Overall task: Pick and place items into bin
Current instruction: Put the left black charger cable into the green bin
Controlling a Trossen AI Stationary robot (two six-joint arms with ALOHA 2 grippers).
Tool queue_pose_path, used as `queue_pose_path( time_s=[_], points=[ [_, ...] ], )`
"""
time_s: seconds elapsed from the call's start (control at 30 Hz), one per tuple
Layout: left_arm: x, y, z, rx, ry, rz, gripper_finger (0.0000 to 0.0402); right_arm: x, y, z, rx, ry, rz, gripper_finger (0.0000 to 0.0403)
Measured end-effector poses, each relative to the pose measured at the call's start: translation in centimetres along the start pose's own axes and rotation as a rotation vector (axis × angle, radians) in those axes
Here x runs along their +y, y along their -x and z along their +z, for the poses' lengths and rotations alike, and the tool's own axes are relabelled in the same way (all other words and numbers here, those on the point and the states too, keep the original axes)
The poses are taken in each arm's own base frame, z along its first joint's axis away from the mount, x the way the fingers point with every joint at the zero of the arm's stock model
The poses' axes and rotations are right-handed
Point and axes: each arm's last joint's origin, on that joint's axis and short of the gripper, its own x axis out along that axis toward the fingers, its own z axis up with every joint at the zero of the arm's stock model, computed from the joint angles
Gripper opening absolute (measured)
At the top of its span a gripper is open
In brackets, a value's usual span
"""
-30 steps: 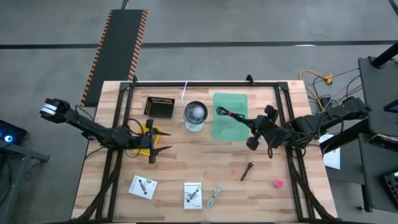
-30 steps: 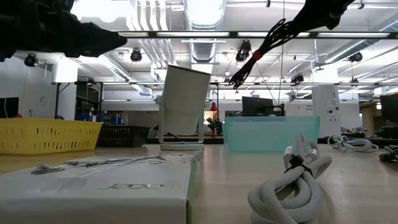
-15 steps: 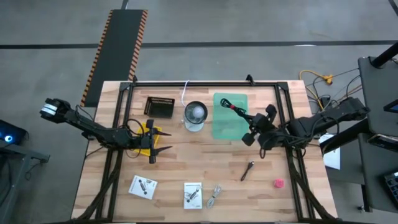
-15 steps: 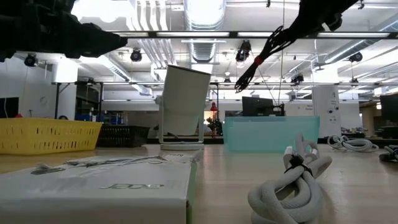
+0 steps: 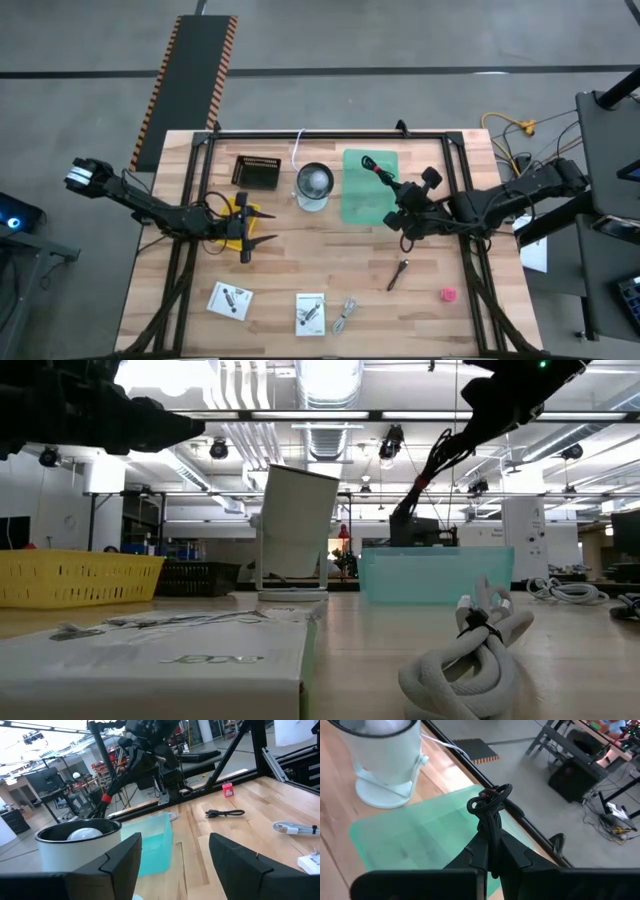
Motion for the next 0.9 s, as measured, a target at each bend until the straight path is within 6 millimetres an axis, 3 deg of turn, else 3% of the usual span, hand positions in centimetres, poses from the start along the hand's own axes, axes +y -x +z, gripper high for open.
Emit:
queue_pose_path(
  time_s=[0.6, 0.9],
  points=[
    [0.0, 0.0, 0.0, 0.000, 0.000, 0.000, 0.0216, -0.2, -0.2, -1.0, 0.049, 0.065, -0.028, 0.0013],
    [0.0, 0.0, 0.0, 0.001, 0.000, 0.000, 0.0216, -0.3, -1.2, -3.0, 0.087, 0.080, -0.062, 0.0013]
  ],
)
